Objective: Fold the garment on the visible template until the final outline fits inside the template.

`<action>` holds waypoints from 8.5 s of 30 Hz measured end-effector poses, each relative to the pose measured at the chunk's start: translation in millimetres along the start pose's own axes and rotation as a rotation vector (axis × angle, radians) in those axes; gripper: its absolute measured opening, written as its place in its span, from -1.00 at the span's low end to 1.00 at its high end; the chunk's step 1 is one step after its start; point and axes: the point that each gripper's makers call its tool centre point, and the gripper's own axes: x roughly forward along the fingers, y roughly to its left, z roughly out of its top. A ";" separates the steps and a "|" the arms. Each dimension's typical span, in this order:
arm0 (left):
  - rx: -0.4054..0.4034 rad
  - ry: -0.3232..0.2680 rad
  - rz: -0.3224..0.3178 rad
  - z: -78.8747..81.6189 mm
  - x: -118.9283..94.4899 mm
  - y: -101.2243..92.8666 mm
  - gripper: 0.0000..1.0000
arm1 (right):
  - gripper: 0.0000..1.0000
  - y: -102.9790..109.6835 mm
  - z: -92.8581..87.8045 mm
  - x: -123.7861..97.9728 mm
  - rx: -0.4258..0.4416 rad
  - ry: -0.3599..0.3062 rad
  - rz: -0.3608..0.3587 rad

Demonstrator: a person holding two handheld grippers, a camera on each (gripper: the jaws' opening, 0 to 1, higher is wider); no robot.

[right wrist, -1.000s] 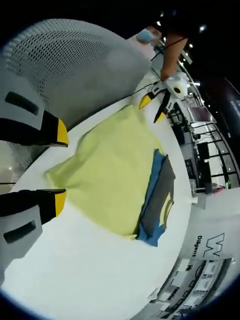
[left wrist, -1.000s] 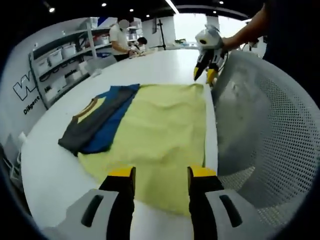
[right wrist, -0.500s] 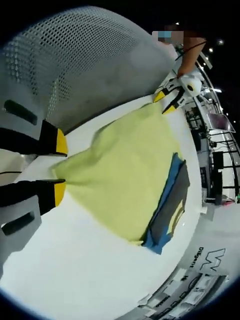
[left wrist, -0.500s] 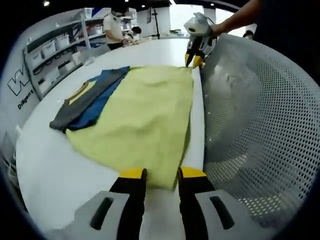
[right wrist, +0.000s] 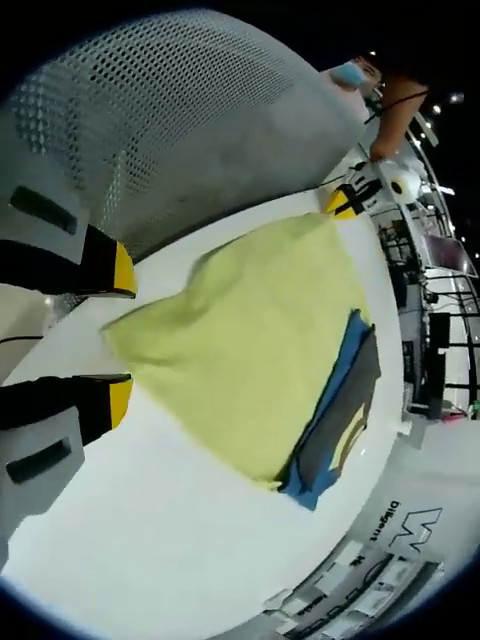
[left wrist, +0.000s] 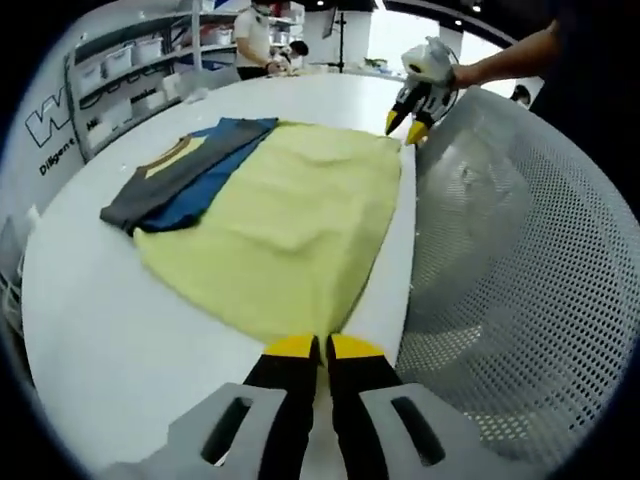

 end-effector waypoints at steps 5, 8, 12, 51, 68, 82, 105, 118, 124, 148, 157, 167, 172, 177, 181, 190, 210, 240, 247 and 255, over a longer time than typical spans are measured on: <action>0.082 0.014 -0.010 -5.7 -0.6 -4.3 -0.81 | -0.57 4.3 -5.5 6.1 -0.072 0.049 0.012; 0.146 0.009 -0.022 -7.5 -0.4 -11.3 -0.72 | -0.62 1.9 -4.6 5.6 -0.086 0.055 0.004; 0.144 -0.001 -0.017 -5.3 -0.4 -11.7 -0.70 | -0.86 -1.4 -5.7 4.3 -0.133 0.077 -0.006; -0.148 -0.149 0.146 59.8 -42.4 71.2 -0.94 | -1.00 -53.7 80.1 -54.7 -0.264 -0.024 -0.148; -0.144 -0.198 0.202 92.0 -53.0 109.0 -0.94 | -1.00 -82.9 114.4 -65.5 -0.310 -0.046 -0.190; -0.164 -0.249 0.279 127.8 -60.4 146.2 -0.94 | -1.00 -113.0 144.0 -66.8 -0.354 -0.043 -0.220; -0.144 -0.274 0.362 173.5 -74.2 216.9 -0.94 | -1.00 -174.9 208.7 -72.4 -0.326 -0.098 -0.317; -0.174 -0.282 0.406 184.5 -72.6 247.1 -0.94 | -1.00 -206.0 230.9 -62.2 -0.284 -0.129 -0.346; -0.183 -0.267 0.416 187.0 -64.5 262.1 -0.94 | -1.00 -219.8 235.1 -52.5 -0.259 -0.135 -0.343; -0.240 -0.162 0.470 162.4 -10.7 327.8 -0.94 | -1.00 -268.4 239.6 15.8 -0.114 -0.108 -0.295; -0.267 -0.122 0.472 148.0 15.3 338.6 -0.94 | -1.00 -283.7 228.4 48.0 -0.066 -0.067 -0.275; -0.279 -0.104 0.478 140.8 36.0 357.0 -0.94 | -1.00 -300.9 220.6 73.2 0.038 -0.052 -0.286; -0.254 -0.074 0.472 134.5 49.4 361.4 -0.94 | -1.00 -313.5 214.2 90.7 0.124 -0.022 -0.272; -0.244 -0.085 0.475 135.4 56.9 368.2 -0.91 | -1.00 -314.7 207.2 97.7 0.088 0.003 -0.273; -0.237 -0.137 0.493 138.0 55.6 376.4 -0.61 | -0.69 -325.4 211.1 93.2 0.068 -0.072 -0.349; -0.171 -0.164 0.385 130.8 64.3 346.3 -0.42 | -0.15 -292.6 202.7 102.5 -0.027 -0.126 -0.263; -0.113 -0.155 0.298 110.9 70.3 279.8 0.13 | 0.03 -203.2 198.6 113.7 -0.084 -0.198 -0.070; -0.153 -0.204 0.274 123.4 64.3 231.0 0.42 | 0.14 -181.7 167.3 97.2 -0.022 -0.203 -0.094; -0.122 -0.175 0.268 128.5 85.7 215.5 0.42 | 0.13 -160.2 178.1 108.8 -0.045 -0.195 -0.071; -0.141 -0.153 0.246 111.5 86.3 206.2 0.51 | 0.09 -120.1 195.4 116.8 -0.138 -0.220 0.003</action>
